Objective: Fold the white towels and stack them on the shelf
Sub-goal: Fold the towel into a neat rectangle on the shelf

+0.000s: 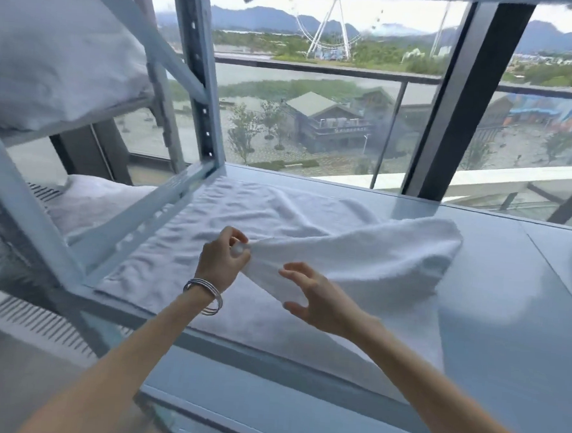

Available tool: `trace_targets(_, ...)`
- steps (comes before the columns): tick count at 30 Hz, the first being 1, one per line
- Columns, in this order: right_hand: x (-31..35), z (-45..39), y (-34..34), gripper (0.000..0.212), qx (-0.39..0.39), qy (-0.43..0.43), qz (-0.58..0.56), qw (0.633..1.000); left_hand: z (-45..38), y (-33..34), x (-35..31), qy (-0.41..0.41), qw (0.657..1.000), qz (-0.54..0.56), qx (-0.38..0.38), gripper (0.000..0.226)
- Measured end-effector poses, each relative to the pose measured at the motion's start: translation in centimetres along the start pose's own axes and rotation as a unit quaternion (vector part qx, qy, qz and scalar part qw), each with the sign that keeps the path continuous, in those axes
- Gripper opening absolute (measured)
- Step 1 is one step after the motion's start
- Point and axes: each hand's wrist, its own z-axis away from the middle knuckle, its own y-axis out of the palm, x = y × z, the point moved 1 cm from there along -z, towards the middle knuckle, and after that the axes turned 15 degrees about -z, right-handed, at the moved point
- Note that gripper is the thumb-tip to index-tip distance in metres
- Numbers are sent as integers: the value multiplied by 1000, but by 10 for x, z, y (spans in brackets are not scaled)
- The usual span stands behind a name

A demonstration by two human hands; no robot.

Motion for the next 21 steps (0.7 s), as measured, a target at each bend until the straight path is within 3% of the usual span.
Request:
trace_targets(6, 42, -47, 70, 59, 24, -36, 69, 997, -16, -45, 107, -11, 996, -79, -38, 16)
trace_targets(11, 41, -35, 93, 43, 25, -30, 146, 989, -18, -40, 165, 36, 965, -256, 47, 17)
trace_targets(16, 25, -19, 86, 44, 24, 30, 238, 970, -25, -21, 159, 90, 966, -239, 33, 15)
trace_targets(21, 0, 0, 46, 35, 24, 134, 204, 969, -23, -2, 119, 134, 959, -232, 93, 18)
